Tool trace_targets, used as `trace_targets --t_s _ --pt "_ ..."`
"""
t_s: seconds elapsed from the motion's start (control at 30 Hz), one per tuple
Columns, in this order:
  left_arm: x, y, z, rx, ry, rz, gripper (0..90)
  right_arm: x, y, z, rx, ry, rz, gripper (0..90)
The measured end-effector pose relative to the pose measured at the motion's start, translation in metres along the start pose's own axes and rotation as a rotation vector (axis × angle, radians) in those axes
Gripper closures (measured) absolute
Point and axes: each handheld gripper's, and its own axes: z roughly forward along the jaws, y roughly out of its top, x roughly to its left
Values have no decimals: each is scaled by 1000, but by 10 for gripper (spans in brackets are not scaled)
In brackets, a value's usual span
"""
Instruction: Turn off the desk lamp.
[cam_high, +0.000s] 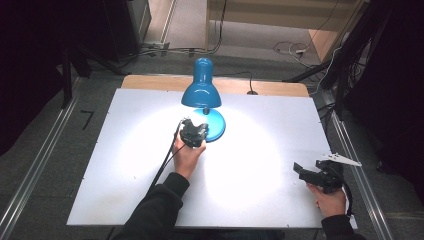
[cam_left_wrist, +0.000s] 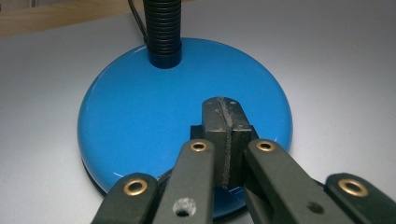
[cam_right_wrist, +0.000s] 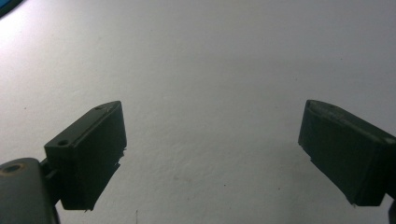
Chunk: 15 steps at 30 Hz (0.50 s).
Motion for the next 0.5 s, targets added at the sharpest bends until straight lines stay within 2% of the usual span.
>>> trace_targets --t_s 0.1,0.23,0.27,0.3,0.37,0.43,0.47,0.5 --pt "-2 0 1 -2 10 13 900 0 0 0 1 0 1 64" --pt "-6 0 7 -1 -12 12 900 0 0 -1 1 -2 6 64" --pt "-9 1 8 -9 7 22 900 0 0 -1 2 -2 5 64" --pt "-9 1 9 -7 8 20 900 -1 -1 -2 0 0 5 64" --pt "-4 3 10 0 -25 -30 900 -2 -1 -2 -2 1 9 64" --pt "-3 3 6 -14 -23 -24 900 -4 -2 -1 3 0 13 64" --pt "-3 5 0 -44 -20 -20 900 -4 -2 -1 3 -1 16 64" --pt "-3 5 0 -44 -20 -20 900 -4 -2 -1 3 -2 17 64"
